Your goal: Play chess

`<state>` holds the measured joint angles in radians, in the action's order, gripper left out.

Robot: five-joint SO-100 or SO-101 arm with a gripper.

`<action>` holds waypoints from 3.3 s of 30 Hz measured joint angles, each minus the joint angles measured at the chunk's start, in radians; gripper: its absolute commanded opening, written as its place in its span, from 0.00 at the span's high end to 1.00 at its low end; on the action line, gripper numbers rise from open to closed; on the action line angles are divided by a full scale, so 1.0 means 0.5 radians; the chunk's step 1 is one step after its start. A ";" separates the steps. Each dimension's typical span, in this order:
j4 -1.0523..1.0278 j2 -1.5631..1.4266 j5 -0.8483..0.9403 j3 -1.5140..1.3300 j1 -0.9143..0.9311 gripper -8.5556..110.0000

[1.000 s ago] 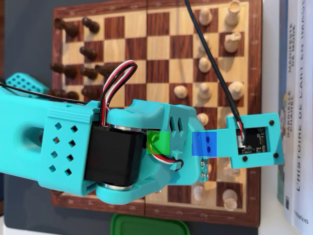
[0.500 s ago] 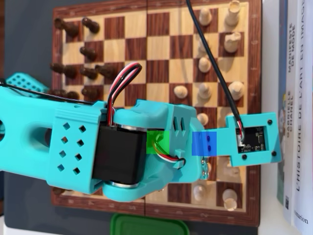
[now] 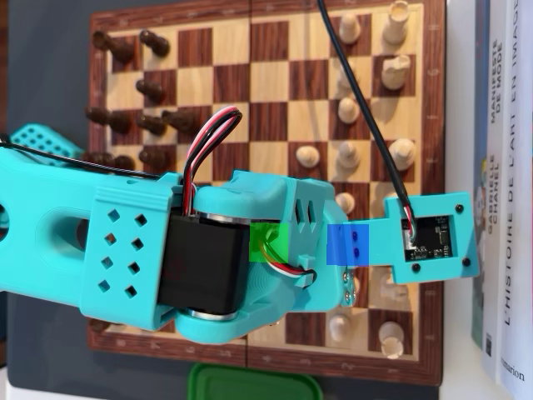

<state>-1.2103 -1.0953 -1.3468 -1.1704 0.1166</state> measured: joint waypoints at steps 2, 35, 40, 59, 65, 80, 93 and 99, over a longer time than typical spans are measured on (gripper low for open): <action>0.000 0.000 0.000 0.000 0.000 0.87; -0.061 -0.592 0.000 -0.482 -0.021 0.87; -0.061 -0.746 0.000 -0.693 -0.015 0.87; 0.080 -0.982 0.000 -1.150 0.077 0.87; 0.080 -0.982 0.000 -1.197 0.080 0.87; 0.147 -0.917 0.000 -1.203 0.080 0.87; 0.166 -0.917 0.000 -1.203 0.077 0.87; 0.166 -0.905 0.000 -1.203 0.077 0.87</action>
<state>-1.1275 -1.5478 -1.3468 -1.7717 0.1549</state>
